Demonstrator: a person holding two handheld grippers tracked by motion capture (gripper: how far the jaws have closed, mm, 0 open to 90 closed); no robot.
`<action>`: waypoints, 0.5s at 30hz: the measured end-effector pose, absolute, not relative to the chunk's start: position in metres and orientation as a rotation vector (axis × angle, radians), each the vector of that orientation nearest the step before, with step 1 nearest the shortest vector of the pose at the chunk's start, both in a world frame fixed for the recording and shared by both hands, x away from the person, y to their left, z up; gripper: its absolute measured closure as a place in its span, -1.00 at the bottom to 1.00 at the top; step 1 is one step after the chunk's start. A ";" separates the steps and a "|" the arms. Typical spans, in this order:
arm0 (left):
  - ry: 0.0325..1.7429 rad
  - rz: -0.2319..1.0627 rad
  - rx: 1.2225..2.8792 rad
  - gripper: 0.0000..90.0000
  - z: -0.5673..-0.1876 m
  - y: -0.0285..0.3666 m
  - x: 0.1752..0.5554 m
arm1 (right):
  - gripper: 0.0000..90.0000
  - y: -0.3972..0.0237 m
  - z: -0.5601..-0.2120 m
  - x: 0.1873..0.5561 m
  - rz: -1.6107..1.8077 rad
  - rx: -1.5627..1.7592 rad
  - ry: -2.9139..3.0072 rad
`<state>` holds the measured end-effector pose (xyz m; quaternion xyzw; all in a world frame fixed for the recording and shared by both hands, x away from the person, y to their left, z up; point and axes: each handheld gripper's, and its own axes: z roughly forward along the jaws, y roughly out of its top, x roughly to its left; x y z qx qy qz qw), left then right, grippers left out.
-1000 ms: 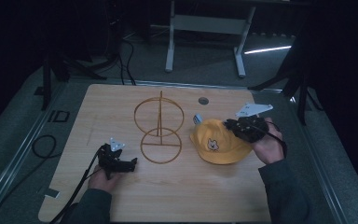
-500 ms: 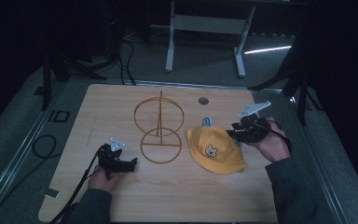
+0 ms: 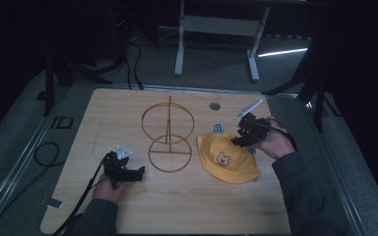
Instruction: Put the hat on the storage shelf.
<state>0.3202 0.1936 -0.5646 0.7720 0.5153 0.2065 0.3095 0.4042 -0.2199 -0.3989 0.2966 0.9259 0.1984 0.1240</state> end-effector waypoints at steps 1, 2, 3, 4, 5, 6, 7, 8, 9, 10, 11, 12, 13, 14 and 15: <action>1.361 0.546 2.040 -0.96 -0.565 0.194 0.320 | 0.14 -0.219 -0.400 0.406 0.571 0.866 2.704; 1.361 0.546 2.040 -0.96 -0.565 0.194 0.320 | 0.15 -0.218 -0.401 0.407 0.561 0.868 2.712; 1.361 0.546 2.040 -0.96 -0.565 0.194 0.320 | 0.23 -0.217 -0.401 0.408 0.553 0.869 2.722; 1.361 0.546 2.040 -0.96 -0.565 0.194 0.320 | 0.27 -0.216 -0.402 0.410 0.548 0.872 2.743; 1.361 0.546 2.040 -0.96 -0.565 0.194 0.320 | 0.27 -0.215 -0.404 0.412 0.537 0.871 2.765; 1.361 0.546 2.040 -0.96 -0.565 0.194 0.320 | 0.26 -0.215 -0.405 0.412 0.524 0.879 2.767; 1.361 0.546 2.040 -0.96 -0.565 0.194 0.320 | 0.26 -0.214 -0.406 0.414 0.521 0.880 2.765; 1.361 0.546 2.040 -0.96 -0.565 0.194 0.320 | 0.27 -0.213 -0.407 0.415 0.516 0.884 2.771; 1.361 0.546 2.041 -0.96 -0.565 0.194 0.320 | 0.27 -0.213 -0.408 0.416 0.510 0.890 2.775; 1.361 0.546 2.040 -0.96 -0.565 0.194 0.320 | 0.28 -0.212 -0.410 0.418 0.498 0.895 2.783; 1.361 0.546 2.039 -0.96 -0.565 0.194 0.320 | 0.28 -0.212 -0.411 0.419 0.481 0.900 2.790; 1.362 0.545 2.039 -0.96 -0.565 0.194 0.320 | 0.28 -0.211 -0.413 0.420 0.470 0.896 2.791; 1.362 0.545 2.041 -0.96 -0.565 0.194 0.320 | 0.28 -0.211 -0.414 0.422 0.463 0.901 2.796; 1.361 0.545 2.042 -0.96 -0.565 0.194 0.320 | 0.30 -0.211 -0.416 0.423 0.450 0.908 2.808; 1.360 0.544 2.042 -0.96 -0.565 0.194 0.320 | 0.31 -0.211 -0.417 0.425 0.439 0.917 2.818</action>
